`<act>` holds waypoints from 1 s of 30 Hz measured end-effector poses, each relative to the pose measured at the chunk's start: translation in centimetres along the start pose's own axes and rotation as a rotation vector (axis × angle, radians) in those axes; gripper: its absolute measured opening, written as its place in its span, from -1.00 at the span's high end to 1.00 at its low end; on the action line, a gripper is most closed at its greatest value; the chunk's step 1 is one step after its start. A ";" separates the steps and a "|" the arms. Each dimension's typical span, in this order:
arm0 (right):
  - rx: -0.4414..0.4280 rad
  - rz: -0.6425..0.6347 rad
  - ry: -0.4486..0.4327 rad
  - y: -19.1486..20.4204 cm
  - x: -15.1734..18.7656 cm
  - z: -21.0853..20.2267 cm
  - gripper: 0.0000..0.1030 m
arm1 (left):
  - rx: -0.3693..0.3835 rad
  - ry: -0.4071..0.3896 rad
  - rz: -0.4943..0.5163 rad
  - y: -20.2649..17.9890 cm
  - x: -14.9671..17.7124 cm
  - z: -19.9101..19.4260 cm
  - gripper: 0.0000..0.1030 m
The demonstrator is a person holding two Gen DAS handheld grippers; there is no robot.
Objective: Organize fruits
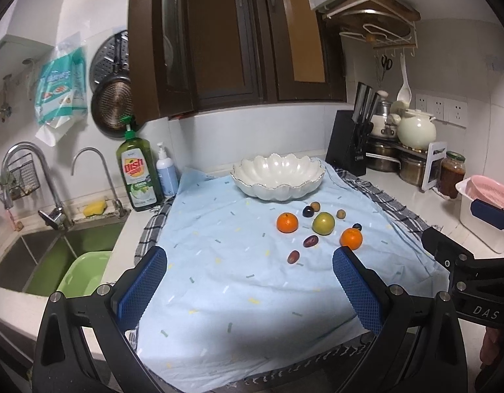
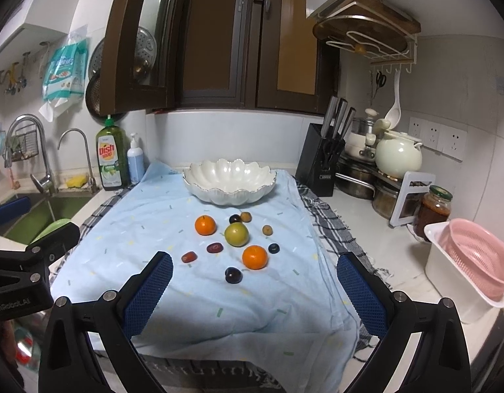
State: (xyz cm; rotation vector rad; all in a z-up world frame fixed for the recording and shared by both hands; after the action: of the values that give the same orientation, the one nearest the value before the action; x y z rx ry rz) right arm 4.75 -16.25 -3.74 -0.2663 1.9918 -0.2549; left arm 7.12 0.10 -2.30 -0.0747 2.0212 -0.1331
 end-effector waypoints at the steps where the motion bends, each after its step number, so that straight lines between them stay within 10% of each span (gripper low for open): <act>1: 0.002 -0.001 0.004 0.0 0.1 0.3 -0.92 | 0.008 0.010 0.005 0.0 -0.1 0.7 -0.94; 30: -0.088 0.105 0.323 3.0 4.4 16.2 0.07 | 0.252 0.352 0.284 -4.2 3.3 18.9 0.05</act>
State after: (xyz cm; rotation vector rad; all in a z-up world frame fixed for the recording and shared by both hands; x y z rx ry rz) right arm 17.37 -15.72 -15.19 -0.1843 2.3330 -0.1496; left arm 22.61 -5.58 -12.94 0.4204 2.3220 -0.2315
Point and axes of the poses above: each gripper's, at about its wrist camera, not at the fingertips, and z roughly the way its jaws point, y to its left, x to its underside, the point moved 6 cm from there along z, roughly the way its jaws point, and after that the axes turned 14 degrees about -z, right-handed, at the moved point
